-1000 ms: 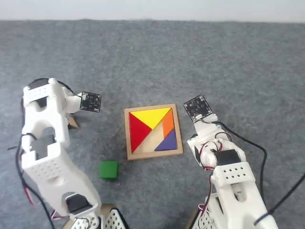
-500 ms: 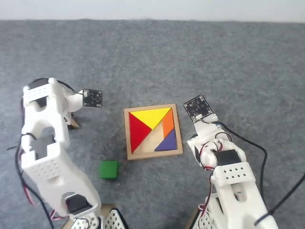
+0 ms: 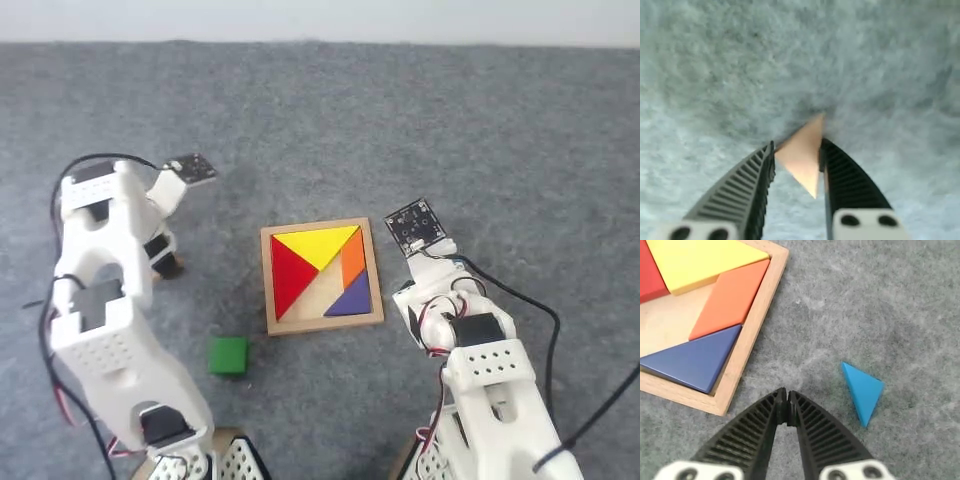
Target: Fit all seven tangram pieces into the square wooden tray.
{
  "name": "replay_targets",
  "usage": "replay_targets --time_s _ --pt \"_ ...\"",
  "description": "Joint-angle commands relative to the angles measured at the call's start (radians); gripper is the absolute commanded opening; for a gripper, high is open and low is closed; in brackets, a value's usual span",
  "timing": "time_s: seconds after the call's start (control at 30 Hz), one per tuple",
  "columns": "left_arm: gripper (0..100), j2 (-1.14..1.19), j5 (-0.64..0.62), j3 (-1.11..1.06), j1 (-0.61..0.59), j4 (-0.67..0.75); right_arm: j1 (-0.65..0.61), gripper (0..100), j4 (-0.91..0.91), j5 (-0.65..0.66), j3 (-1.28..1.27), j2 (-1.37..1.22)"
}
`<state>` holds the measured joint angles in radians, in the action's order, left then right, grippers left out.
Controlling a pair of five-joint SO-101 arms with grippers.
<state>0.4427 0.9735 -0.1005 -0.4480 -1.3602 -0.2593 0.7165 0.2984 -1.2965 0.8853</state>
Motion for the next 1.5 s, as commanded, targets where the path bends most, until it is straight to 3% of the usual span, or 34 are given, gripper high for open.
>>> replay_targets --time_s 0.0,0.23,0.37,0.63,0.8,1.03,1.2,1.47 --pt "10 -0.018 -0.092 0.028 0.017 -0.055 -0.004 0.9 -0.018 0.011 0.011 0.022" --pt "9 -0.031 -0.146 0.027 0.017 -0.130 -0.004 0.9 -0.018 0.011 0.011 0.022" --pt "9 -0.117 -0.206 0.018 0.011 -0.137 -0.002 0.9 -0.018 0.011 0.011 0.022" --pt "10 -0.330 -0.210 -0.128 0.049 -0.129 0.001 0.9 -0.018 0.011 0.011 0.022" --pt "10 -0.453 -0.213 -0.291 0.218 -0.086 0.002 0.9 -0.019 0.009 0.011 0.022" --pt "10 -0.667 -0.157 -0.466 0.542 -0.023 0.002 0.9 -0.019 0.011 0.012 0.022" --pt "10 -0.707 -0.184 -0.527 0.778 0.000 0.002 0.9 -0.019 0.011 0.015 0.022" --pt "11 -0.569 -0.235 -0.521 0.879 0.146 0.002 0.9 -0.018 0.009 0.015 0.022"
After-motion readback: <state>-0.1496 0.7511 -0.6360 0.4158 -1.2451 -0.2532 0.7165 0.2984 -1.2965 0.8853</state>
